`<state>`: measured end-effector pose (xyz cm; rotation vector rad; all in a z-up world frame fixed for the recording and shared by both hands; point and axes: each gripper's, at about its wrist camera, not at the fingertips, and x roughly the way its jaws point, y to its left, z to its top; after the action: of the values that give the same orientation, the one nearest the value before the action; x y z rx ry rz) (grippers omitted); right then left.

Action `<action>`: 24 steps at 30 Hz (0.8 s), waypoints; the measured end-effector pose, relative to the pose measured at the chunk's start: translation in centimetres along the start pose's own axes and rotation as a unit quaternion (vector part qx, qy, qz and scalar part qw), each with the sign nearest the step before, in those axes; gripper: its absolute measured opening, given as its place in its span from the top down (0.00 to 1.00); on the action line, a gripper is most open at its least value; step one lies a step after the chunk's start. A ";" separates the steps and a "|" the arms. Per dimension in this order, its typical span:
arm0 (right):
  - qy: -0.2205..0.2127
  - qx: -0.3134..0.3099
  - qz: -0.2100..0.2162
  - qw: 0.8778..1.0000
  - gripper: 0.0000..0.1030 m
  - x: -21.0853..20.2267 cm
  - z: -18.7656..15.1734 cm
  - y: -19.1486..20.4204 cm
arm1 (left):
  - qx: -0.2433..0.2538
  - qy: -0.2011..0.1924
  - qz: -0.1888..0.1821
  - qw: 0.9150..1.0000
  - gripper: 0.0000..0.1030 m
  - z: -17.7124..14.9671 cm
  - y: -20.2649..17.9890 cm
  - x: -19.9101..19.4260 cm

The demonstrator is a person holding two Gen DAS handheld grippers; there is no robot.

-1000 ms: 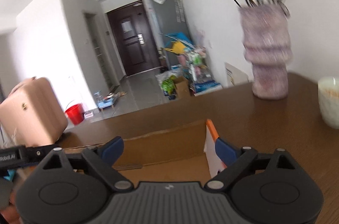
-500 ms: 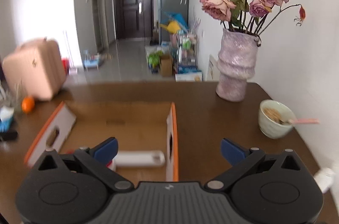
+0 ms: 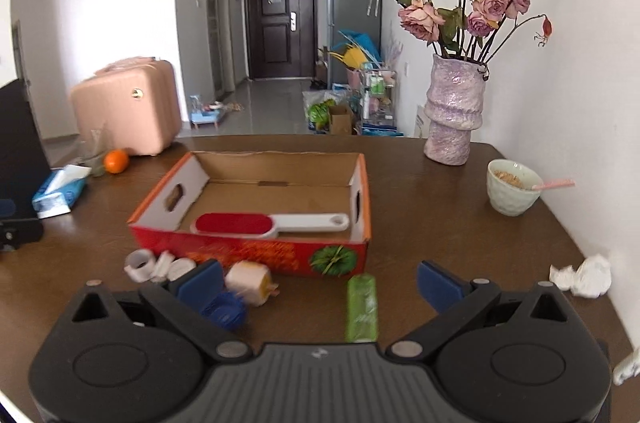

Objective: Organize rigid objects
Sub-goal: 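Withdraw the left gripper from the box toward the loose items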

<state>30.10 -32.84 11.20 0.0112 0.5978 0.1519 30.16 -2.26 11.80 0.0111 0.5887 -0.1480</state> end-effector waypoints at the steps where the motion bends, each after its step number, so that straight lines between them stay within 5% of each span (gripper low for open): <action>1: -0.005 0.001 0.003 1.000 0.00 -0.8 -1.1 0.3 | -0.004 -0.002 -0.001 1.000 0.00 -1.0 0.0 -0.7; 11: -0.058 0.006 0.023 0.998 0.00 -5.9 -13.6 1.6 | -0.079 -0.021 0.003 0.997 0.00 -13.7 0.0 -6.6; 14: -0.082 0.002 0.044 0.996 0.00 -6.3 -17.2 1.2 | -0.060 -0.020 -0.005 0.998 0.00 -16.5 -0.6 -7.0; 19: -0.065 -0.033 0.039 0.997 0.00 -5.3 -19.8 1.0 | -0.036 -0.005 0.000 0.999 0.00 -17.6 -2.2 -5.8; 24: -0.092 -0.045 0.042 0.994 0.00 -5.3 -20.2 0.1 | -0.030 0.018 -0.003 0.999 0.00 -16.8 -3.4 -3.9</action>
<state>14.43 -34.21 -2.55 -0.0362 0.4063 0.2568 17.20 -4.18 0.07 -0.0456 0.6296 -0.1373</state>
